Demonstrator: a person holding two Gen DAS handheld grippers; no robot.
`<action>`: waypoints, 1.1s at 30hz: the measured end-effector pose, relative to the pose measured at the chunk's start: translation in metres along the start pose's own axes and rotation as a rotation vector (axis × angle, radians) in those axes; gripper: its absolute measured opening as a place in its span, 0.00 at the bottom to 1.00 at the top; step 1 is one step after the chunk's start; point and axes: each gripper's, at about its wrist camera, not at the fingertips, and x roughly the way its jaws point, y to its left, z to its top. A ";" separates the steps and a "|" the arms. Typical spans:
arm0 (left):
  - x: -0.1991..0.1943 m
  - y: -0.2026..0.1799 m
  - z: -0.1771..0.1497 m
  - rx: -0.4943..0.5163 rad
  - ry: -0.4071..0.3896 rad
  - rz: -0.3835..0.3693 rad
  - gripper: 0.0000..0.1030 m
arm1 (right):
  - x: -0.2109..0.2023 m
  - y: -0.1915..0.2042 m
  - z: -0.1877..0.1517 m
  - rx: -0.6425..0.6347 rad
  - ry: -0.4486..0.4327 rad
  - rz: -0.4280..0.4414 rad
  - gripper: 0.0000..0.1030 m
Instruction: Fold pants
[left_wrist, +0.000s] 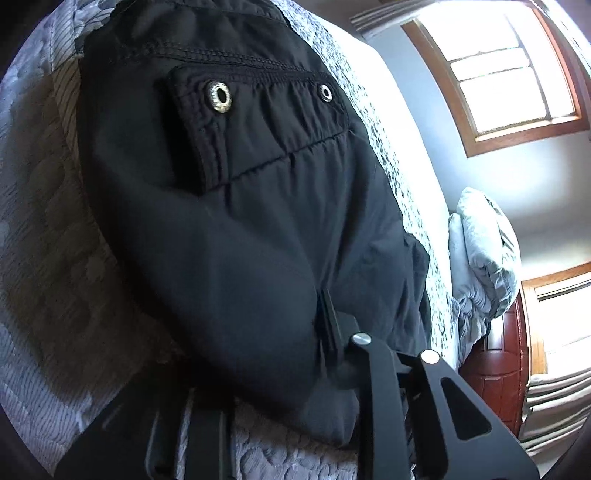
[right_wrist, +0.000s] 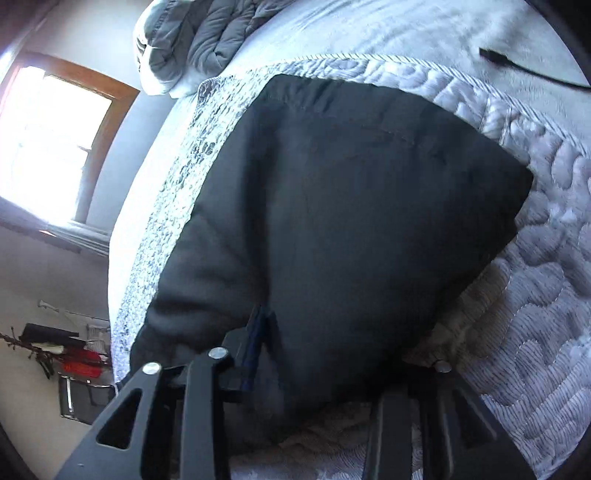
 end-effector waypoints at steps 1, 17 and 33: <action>-0.003 0.000 -0.001 0.008 0.002 0.002 0.24 | -0.002 -0.002 0.000 0.004 -0.002 -0.005 0.36; -0.053 0.007 -0.028 0.176 -0.008 0.128 0.95 | -0.008 -0.022 0.015 0.201 -0.076 0.095 0.17; -0.107 0.034 -0.036 0.125 -0.052 0.099 0.95 | -0.066 0.136 -0.003 -0.272 -0.296 -0.021 0.10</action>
